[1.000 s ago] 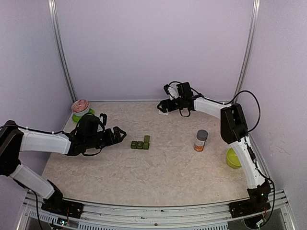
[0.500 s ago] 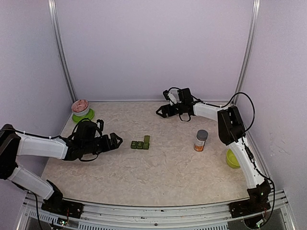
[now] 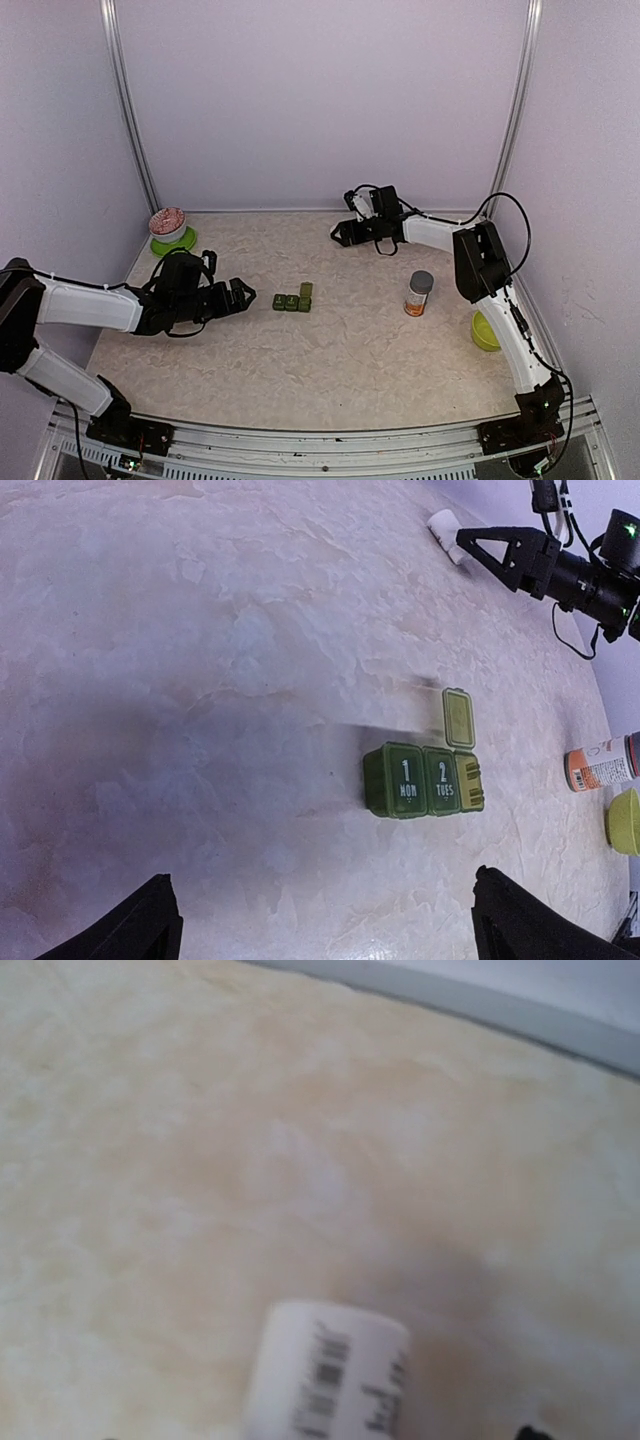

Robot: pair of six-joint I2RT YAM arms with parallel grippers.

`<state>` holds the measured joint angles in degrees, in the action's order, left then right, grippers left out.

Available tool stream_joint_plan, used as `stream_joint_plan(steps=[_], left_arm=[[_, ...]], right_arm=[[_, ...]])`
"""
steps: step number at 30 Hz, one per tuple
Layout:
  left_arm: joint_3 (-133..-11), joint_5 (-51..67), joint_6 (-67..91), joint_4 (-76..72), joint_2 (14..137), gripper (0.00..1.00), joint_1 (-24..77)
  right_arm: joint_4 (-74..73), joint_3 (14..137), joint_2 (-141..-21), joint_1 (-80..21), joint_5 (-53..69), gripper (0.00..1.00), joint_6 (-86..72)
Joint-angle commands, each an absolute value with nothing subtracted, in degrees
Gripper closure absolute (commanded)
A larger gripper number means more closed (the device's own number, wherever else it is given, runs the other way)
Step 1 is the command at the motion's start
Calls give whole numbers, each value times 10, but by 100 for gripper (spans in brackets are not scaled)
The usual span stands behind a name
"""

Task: Sort the pills into containers
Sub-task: Pick up the pill bottle from the center of the board.

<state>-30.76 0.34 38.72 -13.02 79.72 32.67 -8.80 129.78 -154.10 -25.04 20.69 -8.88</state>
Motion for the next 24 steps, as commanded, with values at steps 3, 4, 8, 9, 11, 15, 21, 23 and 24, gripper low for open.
stream_joint_plan(steps=[3,4,8,9,11,15,21,23,24], left_arm=[[-306,2,390,-149,810,1,330],[-306,3,390,-151,812,1,330],[-306,6,391,-156,817,1,331],[-306,6,391,-156,819,1,331],[-306,6,392,-158,820,1,331],[-305,6,391,-159,821,1,332],[-303,8,391,-162,826,1,333],[-303,9,390,-163,827,1,332],[-303,9,390,-163,827,1,332]], right_arm=[[-131,1280,-1527,-265,145,21,-82],[-132,1276,-1527,-266,140,22,-80],[-133,1263,-1519,-270,124,31,-75],[-132,1260,-1518,-271,121,33,-76],[-130,1259,-1517,-272,120,38,-74],[-129,1262,-1517,-277,116,48,-66],[-103,1238,-1504,-282,151,70,-42],[-84,1219,-1491,-285,153,70,-31],[-78,1211,-1487,-287,153,71,-27]])
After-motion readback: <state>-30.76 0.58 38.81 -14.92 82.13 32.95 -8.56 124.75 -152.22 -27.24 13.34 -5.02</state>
